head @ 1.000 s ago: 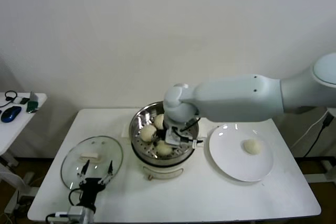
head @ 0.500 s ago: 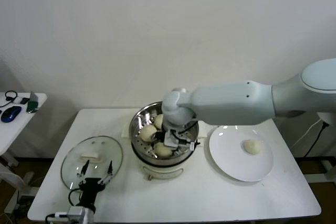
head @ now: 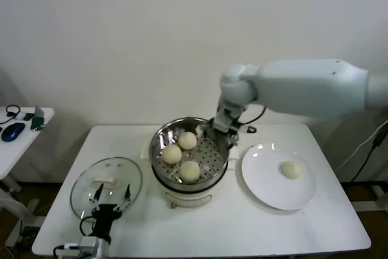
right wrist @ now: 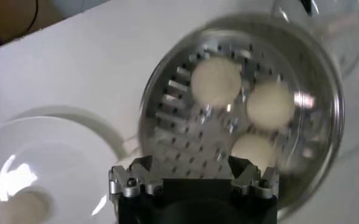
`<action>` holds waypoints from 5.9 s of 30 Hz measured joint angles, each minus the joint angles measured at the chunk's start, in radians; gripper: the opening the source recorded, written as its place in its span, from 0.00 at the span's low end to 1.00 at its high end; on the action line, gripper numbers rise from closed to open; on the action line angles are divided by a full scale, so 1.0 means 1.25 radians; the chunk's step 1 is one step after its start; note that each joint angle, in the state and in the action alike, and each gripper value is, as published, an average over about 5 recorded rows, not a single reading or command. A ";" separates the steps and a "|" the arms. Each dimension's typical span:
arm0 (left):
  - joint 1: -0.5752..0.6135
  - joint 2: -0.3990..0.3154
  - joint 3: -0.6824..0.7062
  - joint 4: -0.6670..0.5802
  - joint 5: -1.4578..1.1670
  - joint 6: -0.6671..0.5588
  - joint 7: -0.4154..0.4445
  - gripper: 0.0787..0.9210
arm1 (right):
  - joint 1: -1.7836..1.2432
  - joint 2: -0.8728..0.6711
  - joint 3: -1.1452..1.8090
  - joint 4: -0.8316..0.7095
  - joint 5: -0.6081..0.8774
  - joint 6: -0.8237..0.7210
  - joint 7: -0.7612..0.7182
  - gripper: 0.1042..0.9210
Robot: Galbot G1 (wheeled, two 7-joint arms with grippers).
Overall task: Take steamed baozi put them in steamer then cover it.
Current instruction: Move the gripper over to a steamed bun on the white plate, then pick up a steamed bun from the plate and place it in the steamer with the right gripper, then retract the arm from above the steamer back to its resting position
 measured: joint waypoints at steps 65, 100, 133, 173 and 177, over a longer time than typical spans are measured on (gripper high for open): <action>0.005 0.008 -0.023 0.011 -0.005 0.000 -0.001 0.88 | -0.512 -0.199 0.285 -0.401 -0.116 -0.194 0.020 0.70; -0.013 0.014 -0.019 -0.004 0.001 -0.001 0.000 0.88 | -0.035 0.060 0.011 0.049 0.297 -0.350 0.127 0.72; -0.022 0.017 -0.027 -0.002 -0.003 0.007 -0.001 0.88 | -0.149 0.124 0.058 -0.086 0.285 -0.342 0.145 0.88; -0.019 0.079 -0.016 -0.004 0.043 -0.011 -0.039 0.88 | -1.414 -0.224 1.469 0.157 0.199 -0.148 0.746 0.88; -0.017 0.088 -0.016 -0.003 0.070 -0.021 -0.049 0.88 | -1.574 -0.173 1.593 0.159 0.161 -0.071 0.726 0.88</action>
